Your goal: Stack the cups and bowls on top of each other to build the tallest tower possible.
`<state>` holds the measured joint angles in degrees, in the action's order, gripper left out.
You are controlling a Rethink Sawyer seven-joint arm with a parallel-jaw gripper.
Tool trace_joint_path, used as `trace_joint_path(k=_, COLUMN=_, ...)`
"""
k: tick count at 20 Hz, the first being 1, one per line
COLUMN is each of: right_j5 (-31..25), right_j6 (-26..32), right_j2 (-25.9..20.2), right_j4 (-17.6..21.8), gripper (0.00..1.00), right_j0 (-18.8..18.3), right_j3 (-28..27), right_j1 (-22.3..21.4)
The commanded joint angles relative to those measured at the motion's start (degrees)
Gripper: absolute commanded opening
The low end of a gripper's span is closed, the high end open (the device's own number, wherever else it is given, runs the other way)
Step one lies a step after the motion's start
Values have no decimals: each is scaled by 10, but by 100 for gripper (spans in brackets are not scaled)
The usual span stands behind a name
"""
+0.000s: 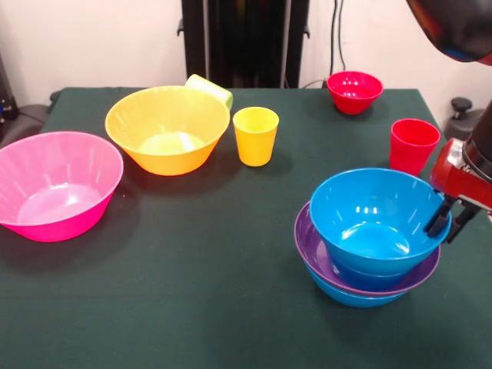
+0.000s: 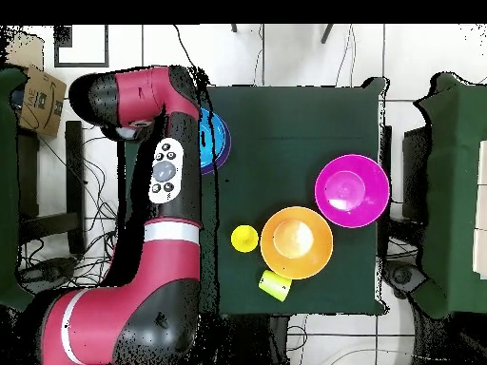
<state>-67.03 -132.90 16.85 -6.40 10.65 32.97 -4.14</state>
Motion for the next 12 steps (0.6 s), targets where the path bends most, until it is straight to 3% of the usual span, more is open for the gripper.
trace_joint_path(k=1, right_j5=37, right_j6=-97, right_j2=-37, right_j4=-8, gripper=0, right_j0=-1, right_j3=6, right_j1=22)
trace_joint_path(k=10, right_j5=55, right_j6=-58, right_j2=-41, right_j4=1, gripper=0, right_j0=-12, right_j3=46, right_j1=5)
trace_joint_path(k=11, right_j5=54, right_j6=-56, right_j2=-41, right_j4=1, gripper=100, right_j0=-12, right_j3=48, right_j1=4)
trace_joint_path(k=12, right_j5=52, right_j6=-50, right_j2=-42, right_j4=1, gripper=100, right_j0=-13, right_j3=54, right_j1=0)
